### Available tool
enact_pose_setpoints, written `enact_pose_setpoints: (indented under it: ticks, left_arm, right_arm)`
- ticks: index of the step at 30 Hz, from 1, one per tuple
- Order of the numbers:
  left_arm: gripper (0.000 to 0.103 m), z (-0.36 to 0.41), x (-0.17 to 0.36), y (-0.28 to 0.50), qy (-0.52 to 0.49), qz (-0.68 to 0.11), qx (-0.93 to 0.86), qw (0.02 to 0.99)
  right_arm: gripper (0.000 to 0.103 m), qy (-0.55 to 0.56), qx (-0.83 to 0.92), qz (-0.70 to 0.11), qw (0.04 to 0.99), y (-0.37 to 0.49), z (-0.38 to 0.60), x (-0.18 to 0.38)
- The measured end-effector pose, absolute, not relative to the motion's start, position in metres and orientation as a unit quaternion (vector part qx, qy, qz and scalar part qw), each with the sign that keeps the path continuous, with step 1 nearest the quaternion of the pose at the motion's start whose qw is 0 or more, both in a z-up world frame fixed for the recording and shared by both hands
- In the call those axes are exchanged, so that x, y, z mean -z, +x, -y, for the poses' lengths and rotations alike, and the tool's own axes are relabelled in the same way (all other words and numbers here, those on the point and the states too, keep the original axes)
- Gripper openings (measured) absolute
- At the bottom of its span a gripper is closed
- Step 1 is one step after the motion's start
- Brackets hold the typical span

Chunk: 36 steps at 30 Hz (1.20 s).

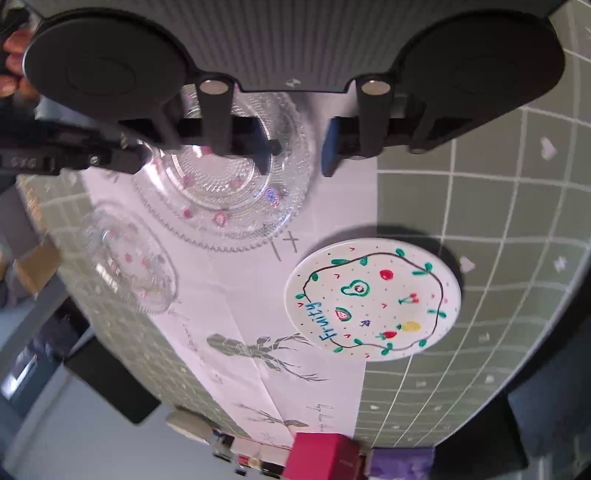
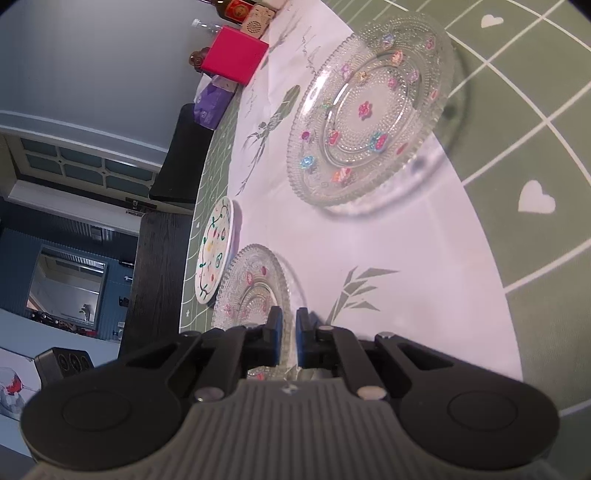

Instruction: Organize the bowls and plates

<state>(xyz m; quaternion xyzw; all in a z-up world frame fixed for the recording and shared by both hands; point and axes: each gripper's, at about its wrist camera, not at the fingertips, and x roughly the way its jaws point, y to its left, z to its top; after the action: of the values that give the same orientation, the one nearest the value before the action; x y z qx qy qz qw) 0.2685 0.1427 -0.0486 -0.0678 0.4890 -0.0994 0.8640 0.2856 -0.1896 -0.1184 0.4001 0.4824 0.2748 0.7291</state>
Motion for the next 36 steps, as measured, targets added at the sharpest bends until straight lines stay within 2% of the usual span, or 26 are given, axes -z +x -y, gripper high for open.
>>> enact_pose_setpoints:
  ticks: [2,4,6,9,26,28,31,36]
  left_arm:
    - [0.026,-0.139,0.048,0.268,-0.058,-0.491,0.096,0.864]
    - [0.022,-0.138,0.046,0.267,-0.054,-0.489,0.088,0.866]
    - [0.013,-0.139,0.044,0.266,-0.05,-0.485,0.089,0.868]
    - [0.009,-0.139,0.041,0.267,-0.05,-0.491,0.095,0.864]
    - [0.005,-0.098,0.038,0.252,0.01,-0.532,0.174,0.828]
    - [0.0,-0.091,0.036,0.249,0.014,-0.531,0.197,0.824]
    - [0.0,-0.075,0.026,0.244,-0.011,-0.54,0.256,0.801]
    - [0.0,-0.041,0.017,0.227,0.048,-0.53,0.281,0.799]
  right_arm:
    - [0.004,0.386,-0.282,-0.473,0.74,0.284,0.186,0.117]
    - [0.004,0.384,-0.283,-0.476,0.739,0.284,0.186,0.116]
    - [0.004,0.389,-0.28,-0.477,0.737,0.284,0.189,0.117]
    - [0.004,0.396,-0.271,-0.469,0.741,0.281,0.193,0.115]
    - [0.005,0.438,-0.247,-0.456,0.734,0.247,0.239,0.094]
    - [0.005,0.444,-0.245,-0.453,0.733,0.241,0.246,0.092]
    - [0.006,0.444,-0.256,-0.464,0.723,0.232,0.248,0.09]
    - [0.006,0.425,-0.256,-0.476,0.726,0.217,0.243,0.093]
